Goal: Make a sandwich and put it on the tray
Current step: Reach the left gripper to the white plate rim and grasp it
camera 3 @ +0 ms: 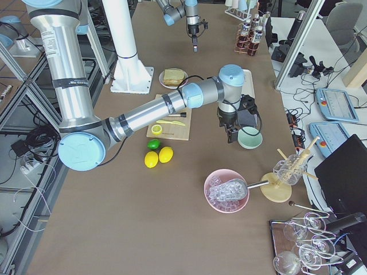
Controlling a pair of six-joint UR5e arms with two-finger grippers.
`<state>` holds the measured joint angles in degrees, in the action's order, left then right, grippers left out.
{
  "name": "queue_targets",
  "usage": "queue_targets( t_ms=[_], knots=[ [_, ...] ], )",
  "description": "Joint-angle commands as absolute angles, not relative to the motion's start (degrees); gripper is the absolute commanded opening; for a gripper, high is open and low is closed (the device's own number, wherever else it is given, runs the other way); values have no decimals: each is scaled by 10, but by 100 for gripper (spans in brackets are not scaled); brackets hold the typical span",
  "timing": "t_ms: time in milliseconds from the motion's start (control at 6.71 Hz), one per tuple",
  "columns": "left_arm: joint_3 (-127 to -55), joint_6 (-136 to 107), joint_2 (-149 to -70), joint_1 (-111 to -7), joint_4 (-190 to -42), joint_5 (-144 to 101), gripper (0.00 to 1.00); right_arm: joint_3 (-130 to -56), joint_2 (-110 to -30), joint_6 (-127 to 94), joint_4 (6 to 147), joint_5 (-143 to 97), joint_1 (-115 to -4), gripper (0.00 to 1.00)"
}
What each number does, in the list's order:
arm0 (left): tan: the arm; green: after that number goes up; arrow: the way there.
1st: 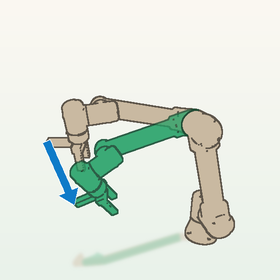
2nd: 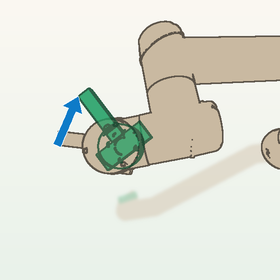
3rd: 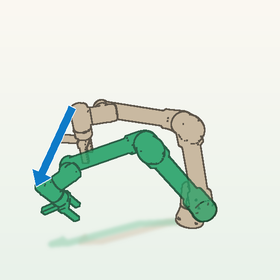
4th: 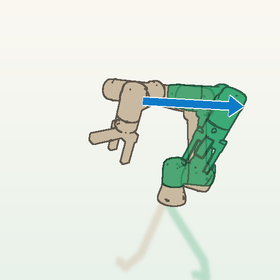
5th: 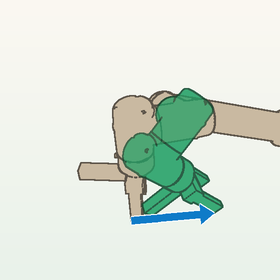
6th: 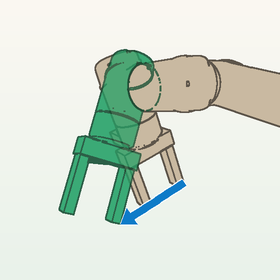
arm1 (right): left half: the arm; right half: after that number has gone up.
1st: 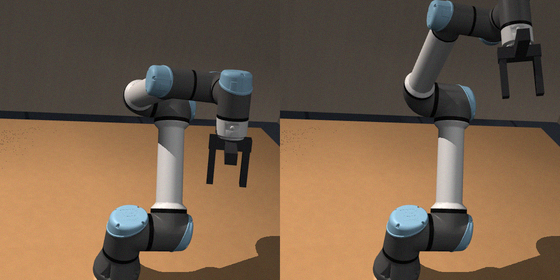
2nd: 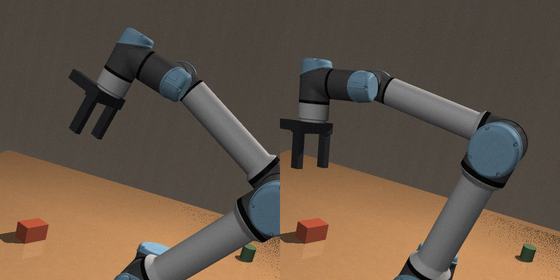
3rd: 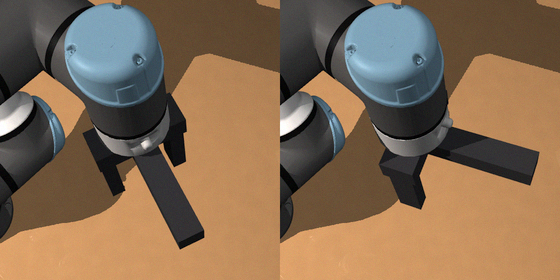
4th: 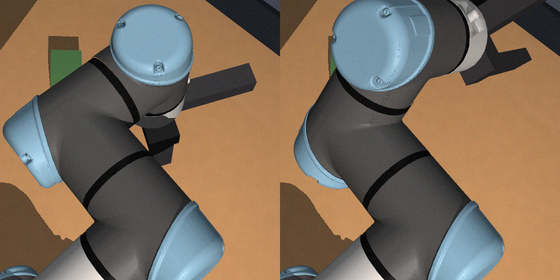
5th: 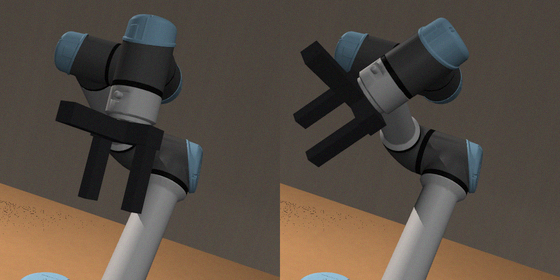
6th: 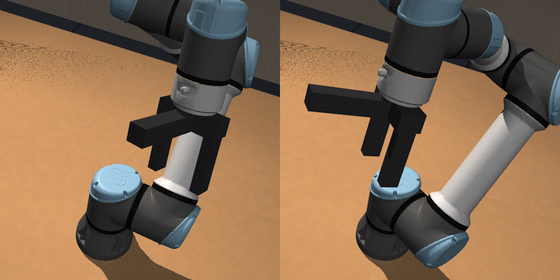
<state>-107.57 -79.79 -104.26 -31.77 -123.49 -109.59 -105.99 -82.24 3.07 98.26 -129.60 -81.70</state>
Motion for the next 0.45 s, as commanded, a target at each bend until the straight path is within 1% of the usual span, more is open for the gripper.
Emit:
queue_targets(
  t_ms=[0,149,298],
  knots=[
    [-1082,-830,-1050,-236,-1235,-1032,98,-1029,-894,150,978,-1269,-897,100],
    [-1081,-836,-1050,-219,-1235,-1026,98,-1022,-896,161,976,-1262,-907,100],
    [-1079,-838,-1059,-195,-1235,-1016,88,-1017,-892,157,979,-1262,-908,100]
  ],
)
